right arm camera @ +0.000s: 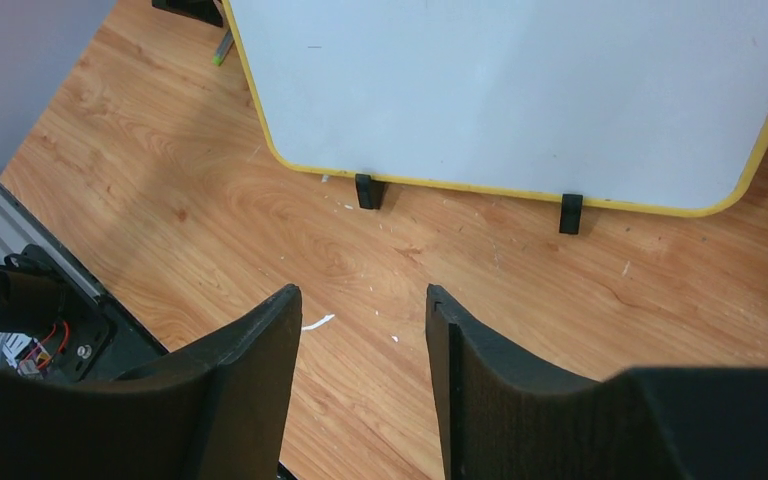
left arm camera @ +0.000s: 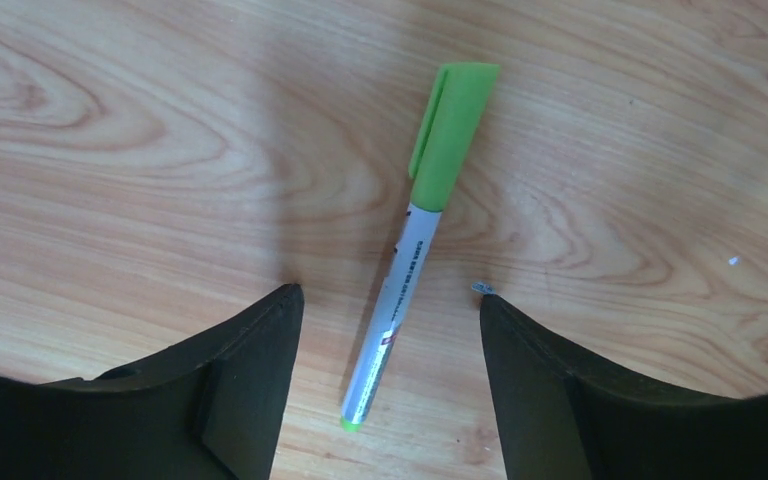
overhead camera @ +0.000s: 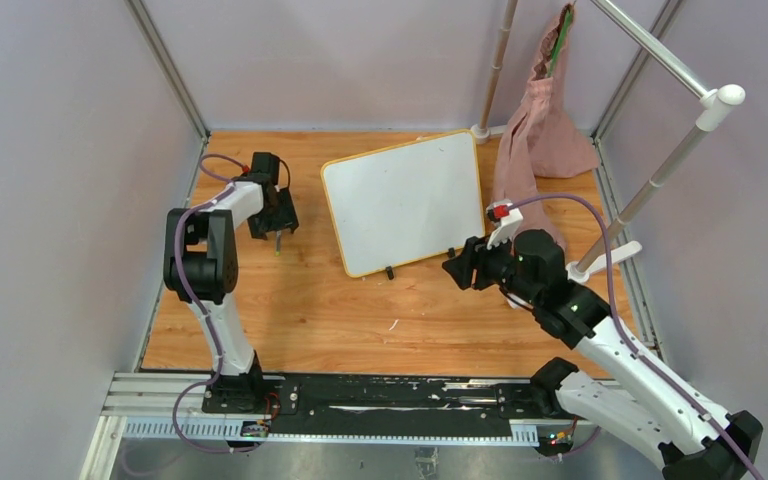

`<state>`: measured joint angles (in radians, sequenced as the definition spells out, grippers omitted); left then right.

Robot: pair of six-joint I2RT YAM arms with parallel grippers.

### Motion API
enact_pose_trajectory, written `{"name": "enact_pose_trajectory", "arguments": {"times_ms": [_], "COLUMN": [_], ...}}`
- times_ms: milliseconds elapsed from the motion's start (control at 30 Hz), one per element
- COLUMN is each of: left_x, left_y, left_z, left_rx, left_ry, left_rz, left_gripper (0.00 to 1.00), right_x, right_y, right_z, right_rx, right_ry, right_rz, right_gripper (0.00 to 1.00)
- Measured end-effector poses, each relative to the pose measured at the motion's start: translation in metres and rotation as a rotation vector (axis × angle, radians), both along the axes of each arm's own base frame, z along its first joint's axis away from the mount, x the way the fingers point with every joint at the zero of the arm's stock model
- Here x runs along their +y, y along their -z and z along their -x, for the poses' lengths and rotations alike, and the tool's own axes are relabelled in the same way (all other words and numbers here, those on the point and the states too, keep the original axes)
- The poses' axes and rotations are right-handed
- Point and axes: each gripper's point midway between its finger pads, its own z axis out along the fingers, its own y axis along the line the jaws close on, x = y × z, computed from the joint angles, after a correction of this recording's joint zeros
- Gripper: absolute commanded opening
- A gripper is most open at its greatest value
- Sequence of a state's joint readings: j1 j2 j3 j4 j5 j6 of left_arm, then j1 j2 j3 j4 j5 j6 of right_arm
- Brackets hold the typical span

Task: Write a sentence on the whiteboard
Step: Open the whiteboard marker at the center of the board.

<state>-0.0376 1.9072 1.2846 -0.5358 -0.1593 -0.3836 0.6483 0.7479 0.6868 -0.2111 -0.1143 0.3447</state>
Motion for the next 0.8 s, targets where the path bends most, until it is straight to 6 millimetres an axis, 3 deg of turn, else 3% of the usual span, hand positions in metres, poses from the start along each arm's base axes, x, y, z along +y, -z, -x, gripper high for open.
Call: {"name": "enact_pose_trajectory", "arguments": {"times_ms": [167,533,667,800], "left_x": [0.008,0.008,0.008,0.008], "left_y": [0.004,0.006,0.007,0.005], "left_z": [0.002,0.002,0.002,0.003], "left_rx": [0.018,0.023,0.020,0.004], "left_ry": [-0.001,0.021,0.031,0.037], "left_rz": [0.013,0.010,0.010,0.011], "left_gripper": [0.58,0.21,0.02,0.00], "right_x": [0.000,-0.008,-0.011,-0.013], "right_y": [-0.013,-0.028,-0.032,-0.036], "right_z": [0.000,0.003,0.003,0.004], "right_rx": [-0.030,-0.089,-0.108,-0.120], "right_ry": [-0.001,0.014,0.027,0.031], "right_rz": [-0.016,-0.036,-0.040,-0.047], "right_gripper": [0.52,0.51,0.51,0.51]}}
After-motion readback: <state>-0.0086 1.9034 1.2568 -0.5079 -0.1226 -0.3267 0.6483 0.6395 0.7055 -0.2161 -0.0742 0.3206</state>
